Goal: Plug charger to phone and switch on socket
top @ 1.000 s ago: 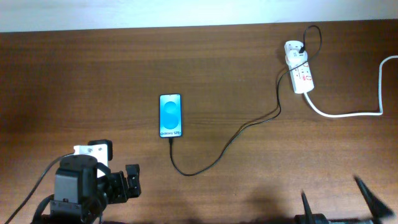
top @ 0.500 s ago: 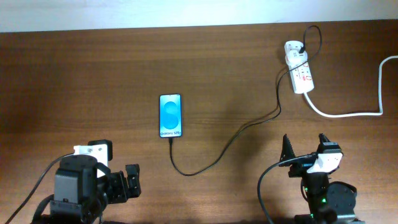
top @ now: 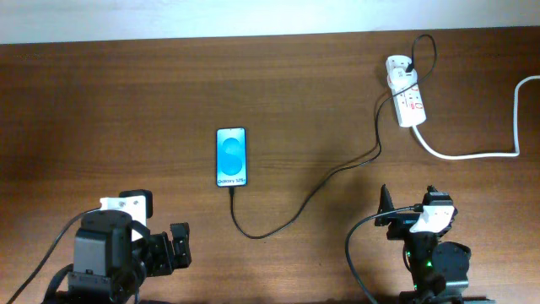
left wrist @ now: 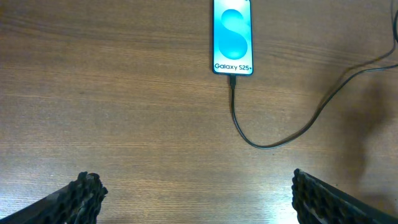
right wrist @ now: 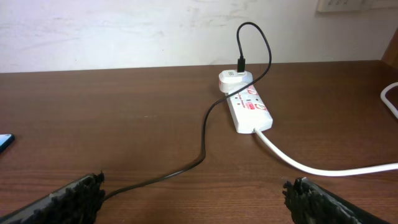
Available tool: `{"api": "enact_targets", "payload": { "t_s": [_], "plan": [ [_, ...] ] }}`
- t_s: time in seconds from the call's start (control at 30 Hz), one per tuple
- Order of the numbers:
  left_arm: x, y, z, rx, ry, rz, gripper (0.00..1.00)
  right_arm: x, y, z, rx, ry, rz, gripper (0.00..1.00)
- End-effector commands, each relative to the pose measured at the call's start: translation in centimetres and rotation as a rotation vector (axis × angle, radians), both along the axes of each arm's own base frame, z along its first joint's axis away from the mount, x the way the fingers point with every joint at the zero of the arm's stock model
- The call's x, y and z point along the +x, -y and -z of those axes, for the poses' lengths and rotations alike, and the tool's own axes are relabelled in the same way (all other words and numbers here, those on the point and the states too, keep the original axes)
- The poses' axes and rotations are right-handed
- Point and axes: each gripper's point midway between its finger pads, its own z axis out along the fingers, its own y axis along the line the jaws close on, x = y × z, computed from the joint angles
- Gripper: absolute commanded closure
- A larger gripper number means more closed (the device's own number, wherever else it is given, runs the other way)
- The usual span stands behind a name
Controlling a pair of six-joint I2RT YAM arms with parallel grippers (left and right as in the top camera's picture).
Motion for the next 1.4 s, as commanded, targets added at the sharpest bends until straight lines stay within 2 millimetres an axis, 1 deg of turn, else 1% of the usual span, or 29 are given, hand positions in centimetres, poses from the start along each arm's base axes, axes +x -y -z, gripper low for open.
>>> {"api": "enact_targets", "payload": {
  "t_s": [0.0, 0.43, 0.47, 0.5, 0.53, 0.57, 0.67, 0.7, 0.73, 1.23, 1.3, 1.33, 1.37],
  "plan": [
    [0.0, -0.1, -0.2, 0.001, 0.009, -0.005, 0.01, 0.0, 0.4, 0.2, 0.006, -0.001, 0.021, 0.02],
    [0.0, -0.1, -0.2, 0.001, 0.009, -0.005, 0.01, 0.0, 0.4, 0.2, 0.006, 0.003, 0.021, 0.02],
    [0.0, -0.1, -0.2, 0.001, 0.009, -0.005, 0.01, 0.0, 0.5, -0.1, 0.004, 0.014, 0.026, 0.02],
    [0.0, -0.1, -0.2, 0.001, 0.009, -0.005, 0.00, 0.4, 1.1, -0.9, 0.000, 0.081, 0.064, 0.02],
    [0.0, -0.1, -0.2, 0.001, 0.009, -0.005, 0.01, 0.8, 1.3, -1.8, 0.002, 0.151, 0.073, 0.02],
    [0.0, -0.1, -0.2, 0.001, 0.009, -0.005, 0.01, 0.8, 1.2, -2.0, 0.003, 0.160, 0.071, 0.02],
    [0.0, -0.1, -0.2, 0.001, 0.009, -0.005, 0.01, 0.8, 1.3, -1.8, 0.002, 0.154, 0.072, 0.02],
    [0.0, -0.1, -0.2, 0.001, 0.009, -0.005, 0.01, 0.8, 1.3, -1.5, 0.002, 0.141, 0.072, 0.02],
    [0.0, -0.1, -0.2, 0.001, 0.009, -0.005, 0.01, 0.7, 1.3, -0.7, 0.000, 0.108, 0.072, 0.02],
    [0.0, -0.1, -0.2, 0.001, 0.009, -0.005, 0.01, 0.7, 1.2, -0.7, 0.001, 0.107, 0.068, 0.02],
    [-0.1, 0.2, -0.2, 0.008, 0.009, 0.017, 0.01, 0.7, 1.2, -0.7, 0.001, 0.107, 0.068, 0.02],
    [0.0, -0.2, -0.2, 0.031, 0.015, 0.003, 0.01, 0.7, 1.2, -0.7, 0.001, 0.107, 0.068, 0.02],
    [0.1, -0.2, -0.2, 0.033, 0.018, 0.004, 0.01, 0.7, 1.2, -0.7, 0.001, 0.107, 0.068, 0.02]
  ]
}}
